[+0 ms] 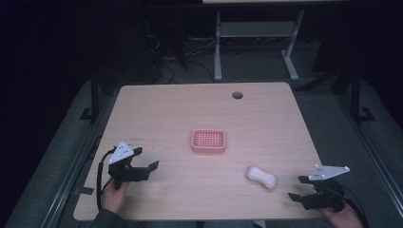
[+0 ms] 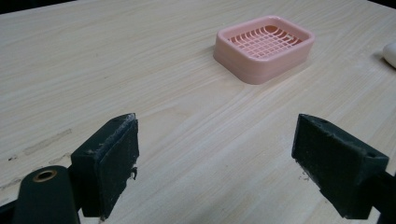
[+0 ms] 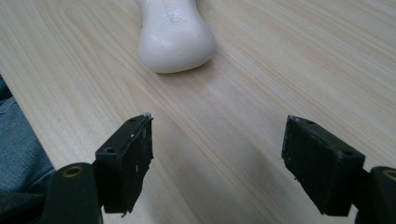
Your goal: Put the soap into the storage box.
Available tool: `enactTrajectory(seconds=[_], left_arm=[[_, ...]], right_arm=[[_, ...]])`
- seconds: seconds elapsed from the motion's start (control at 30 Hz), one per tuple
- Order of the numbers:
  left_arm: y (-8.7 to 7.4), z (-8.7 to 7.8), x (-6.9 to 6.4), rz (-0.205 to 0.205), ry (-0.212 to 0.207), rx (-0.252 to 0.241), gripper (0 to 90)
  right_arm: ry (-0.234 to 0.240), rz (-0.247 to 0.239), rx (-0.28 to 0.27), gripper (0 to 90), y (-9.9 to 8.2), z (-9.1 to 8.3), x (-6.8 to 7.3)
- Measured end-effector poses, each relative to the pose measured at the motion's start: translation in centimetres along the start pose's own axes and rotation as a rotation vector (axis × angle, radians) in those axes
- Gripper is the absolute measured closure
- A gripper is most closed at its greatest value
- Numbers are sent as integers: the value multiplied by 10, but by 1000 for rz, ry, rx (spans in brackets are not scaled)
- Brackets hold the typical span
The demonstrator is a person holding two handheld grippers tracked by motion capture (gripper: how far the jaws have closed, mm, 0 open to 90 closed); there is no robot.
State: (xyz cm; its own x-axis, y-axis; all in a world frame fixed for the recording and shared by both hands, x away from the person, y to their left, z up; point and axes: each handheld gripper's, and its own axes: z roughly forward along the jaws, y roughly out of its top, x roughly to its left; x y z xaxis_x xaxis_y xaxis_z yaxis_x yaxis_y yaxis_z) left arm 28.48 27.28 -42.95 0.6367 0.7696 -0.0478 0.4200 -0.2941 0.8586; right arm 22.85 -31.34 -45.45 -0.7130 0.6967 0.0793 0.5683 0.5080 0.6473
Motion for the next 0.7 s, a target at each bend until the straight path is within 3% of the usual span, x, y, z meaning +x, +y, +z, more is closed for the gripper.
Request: enactTrajectory(seconds=[0.2, 0.4, 0.7], left_arm=[[-1, -4, 0, 6, 2, -25, 146], [-1, -4, -1, 33, 13, -16, 146], [-1, -6, 0, 25, 20, -29, 146]], right_arm=[[-4, -21, 19, 221, 4, 4, 4], [-6, -55, 26, 220, 13, 4, 8], [10, -77, 49, 215, 30, 9, 12]])
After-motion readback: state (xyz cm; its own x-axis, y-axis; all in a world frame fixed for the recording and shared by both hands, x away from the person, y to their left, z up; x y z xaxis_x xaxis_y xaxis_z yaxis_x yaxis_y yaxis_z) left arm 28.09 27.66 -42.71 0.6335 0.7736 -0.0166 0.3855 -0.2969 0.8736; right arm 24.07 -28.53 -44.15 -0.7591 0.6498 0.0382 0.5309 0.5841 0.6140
